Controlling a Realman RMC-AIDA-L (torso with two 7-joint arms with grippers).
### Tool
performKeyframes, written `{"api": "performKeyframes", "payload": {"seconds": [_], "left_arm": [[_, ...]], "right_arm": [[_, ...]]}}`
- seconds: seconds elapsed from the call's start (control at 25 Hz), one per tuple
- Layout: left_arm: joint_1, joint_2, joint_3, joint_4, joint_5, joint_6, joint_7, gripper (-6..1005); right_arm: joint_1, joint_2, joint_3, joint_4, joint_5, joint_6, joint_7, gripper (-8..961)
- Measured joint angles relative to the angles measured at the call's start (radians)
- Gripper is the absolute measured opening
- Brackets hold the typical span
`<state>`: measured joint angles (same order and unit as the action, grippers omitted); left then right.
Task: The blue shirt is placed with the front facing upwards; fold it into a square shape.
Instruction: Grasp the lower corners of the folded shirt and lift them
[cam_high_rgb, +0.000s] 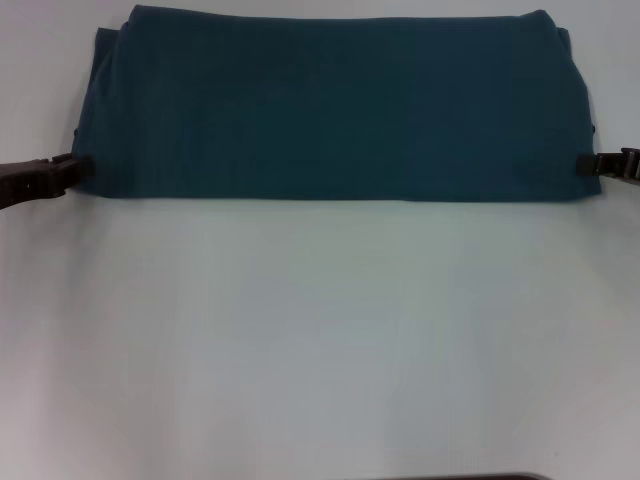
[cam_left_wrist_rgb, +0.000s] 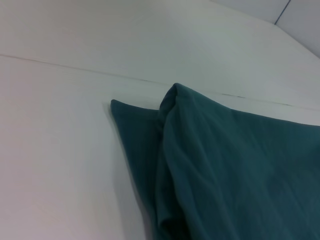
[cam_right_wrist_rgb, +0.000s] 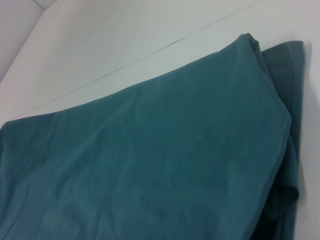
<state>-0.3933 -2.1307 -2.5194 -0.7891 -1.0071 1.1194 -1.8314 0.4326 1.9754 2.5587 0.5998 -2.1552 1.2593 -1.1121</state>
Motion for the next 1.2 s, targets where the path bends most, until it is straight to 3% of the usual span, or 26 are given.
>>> {"api": "performKeyframes", "payload": {"seconds": [0.28, 0.48, 0.88, 1.2], "left_arm": [[0.0, 0.002, 0.001, -0.002, 0.002, 0.003, -0.004, 162], [0.001, 0.003, 0.001, -0.003, 0.002, 0.005, -0.005, 81], [0.011, 0.031, -0.011, -0.011, 0.002, 0.1, -0.008, 80], [0.012, 0.026, -0.024, -0.03, -0.005, 0.09, -0.011, 81]], "right_arm": [[0.0, 0.0, 0.0, 0.0, 0.0, 0.0, 0.0, 20], [0.0, 0.0, 0.0, 0.0, 0.0, 0.0, 0.0, 20], [-0.012, 0.0, 0.008, 0.009, 0.002, 0.033, -0.003, 20], [-0.011, -0.004, 0.005, 0.011, 0.001, 0.037, -0.005, 20]]}}
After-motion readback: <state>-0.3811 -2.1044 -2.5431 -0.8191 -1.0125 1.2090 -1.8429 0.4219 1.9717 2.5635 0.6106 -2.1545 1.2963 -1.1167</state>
